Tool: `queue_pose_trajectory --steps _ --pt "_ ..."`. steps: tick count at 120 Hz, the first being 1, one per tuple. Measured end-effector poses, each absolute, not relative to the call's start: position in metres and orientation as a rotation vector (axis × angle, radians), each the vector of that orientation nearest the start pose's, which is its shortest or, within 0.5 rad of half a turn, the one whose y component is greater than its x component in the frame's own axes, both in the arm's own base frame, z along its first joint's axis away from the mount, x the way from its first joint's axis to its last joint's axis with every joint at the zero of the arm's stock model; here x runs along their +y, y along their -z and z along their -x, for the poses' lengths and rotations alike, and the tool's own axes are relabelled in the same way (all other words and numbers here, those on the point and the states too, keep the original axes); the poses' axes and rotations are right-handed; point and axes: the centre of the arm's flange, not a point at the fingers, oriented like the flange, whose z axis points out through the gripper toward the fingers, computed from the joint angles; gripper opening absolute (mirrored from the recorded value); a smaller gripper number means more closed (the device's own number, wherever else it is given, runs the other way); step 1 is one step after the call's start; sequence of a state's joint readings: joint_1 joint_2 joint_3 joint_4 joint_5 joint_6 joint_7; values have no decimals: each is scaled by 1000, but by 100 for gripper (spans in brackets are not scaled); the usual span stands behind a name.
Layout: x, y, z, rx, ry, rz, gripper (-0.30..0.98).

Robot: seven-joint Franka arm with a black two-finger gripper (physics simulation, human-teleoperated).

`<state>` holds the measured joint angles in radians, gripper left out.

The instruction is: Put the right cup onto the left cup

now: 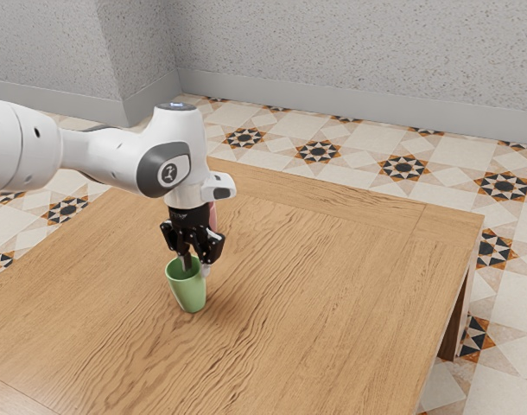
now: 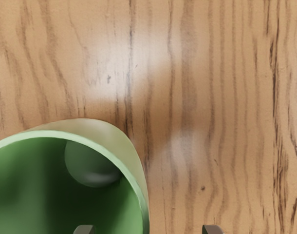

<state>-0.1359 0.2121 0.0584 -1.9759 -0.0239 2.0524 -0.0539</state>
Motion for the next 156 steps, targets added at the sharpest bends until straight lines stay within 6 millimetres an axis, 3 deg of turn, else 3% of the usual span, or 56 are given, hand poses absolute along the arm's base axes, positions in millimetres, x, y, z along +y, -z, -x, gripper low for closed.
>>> queue_pose_trajectory --steps 64,111,135,156 --pt "-41 -323 -586 21 -246 3128 21" --pt "-41 -323 -587 22 -238 3133 -3" --pt "-40 -325 -587 22 -231 3133 -8" --pt "-42 -342 -586 30 -197 3131 -9"
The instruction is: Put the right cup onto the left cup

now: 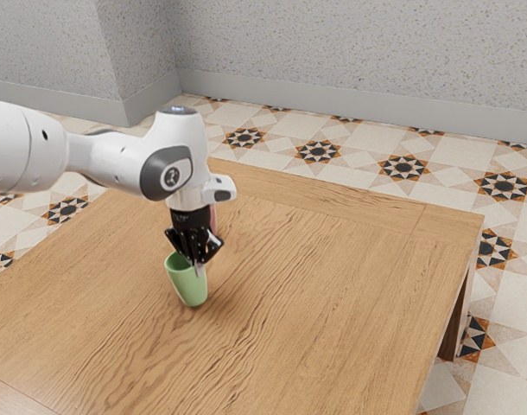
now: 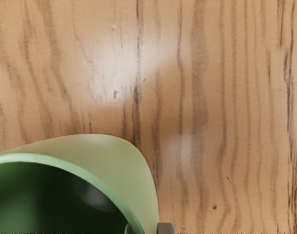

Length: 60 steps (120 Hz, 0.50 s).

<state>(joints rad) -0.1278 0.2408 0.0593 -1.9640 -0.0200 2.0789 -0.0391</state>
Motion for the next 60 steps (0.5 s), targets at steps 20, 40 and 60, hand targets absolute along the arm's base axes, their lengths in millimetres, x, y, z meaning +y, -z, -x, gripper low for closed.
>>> queue_pose_trajectory --steps 20,40,60 --pt "-43 -368 -587 52 -172 3112 -10" --pt "-37 -409 -602 69 -147 3067 -10" --pt "-33 -442 -623 85 -133 3011 -10"
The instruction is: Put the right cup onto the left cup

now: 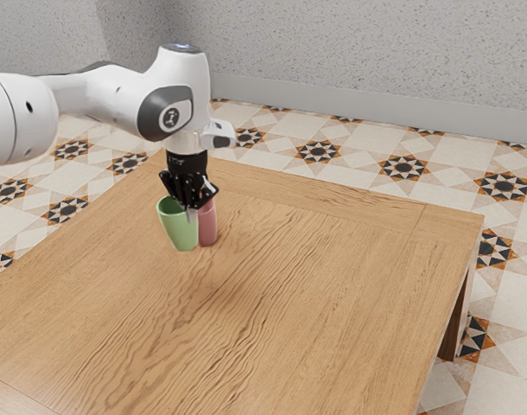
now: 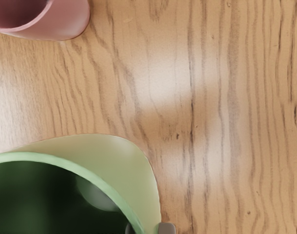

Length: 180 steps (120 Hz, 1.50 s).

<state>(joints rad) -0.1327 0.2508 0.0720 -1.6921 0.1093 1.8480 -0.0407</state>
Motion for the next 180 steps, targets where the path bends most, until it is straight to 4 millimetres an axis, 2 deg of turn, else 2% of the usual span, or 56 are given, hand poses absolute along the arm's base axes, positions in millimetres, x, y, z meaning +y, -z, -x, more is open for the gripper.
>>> queue_pose_trajectory --steps 37,75,104,119,147,180 --pt "-11 -473 -661 85 -101 2936 -10" --pt "-7 -489 -689 133 -77 2917 -10" --pt "7 -483 -711 162 -56 2927 -10" --pt "5 -476 -720 202 -47 2939 -10" --pt "4 -465 -725 248 -60 2959 -10" --pt "21 -452 -728 251 -72 2991 -10"
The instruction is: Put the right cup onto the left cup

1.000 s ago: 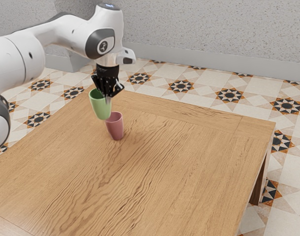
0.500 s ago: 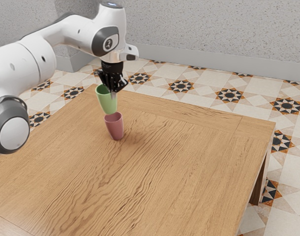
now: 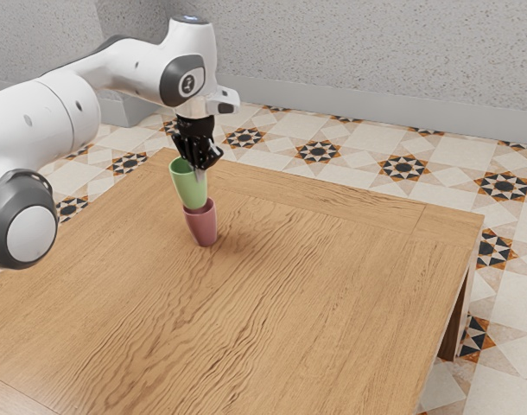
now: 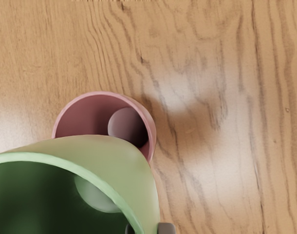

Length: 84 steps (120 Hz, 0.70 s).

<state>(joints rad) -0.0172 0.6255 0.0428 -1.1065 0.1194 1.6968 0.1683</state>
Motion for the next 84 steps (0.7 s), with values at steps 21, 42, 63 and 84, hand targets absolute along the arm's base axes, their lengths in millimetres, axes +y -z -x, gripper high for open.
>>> queue_pose_trajectory --steps 21,42,63,84 --pt "22 -448 -731 271 -64 2997 -10" --pt "26 -447 -733 280 -56 3000 -10" --pt "32 -447 -737 286 -42 3007 -10" --pt "38 -442 -740 290 -41 3015 -10"
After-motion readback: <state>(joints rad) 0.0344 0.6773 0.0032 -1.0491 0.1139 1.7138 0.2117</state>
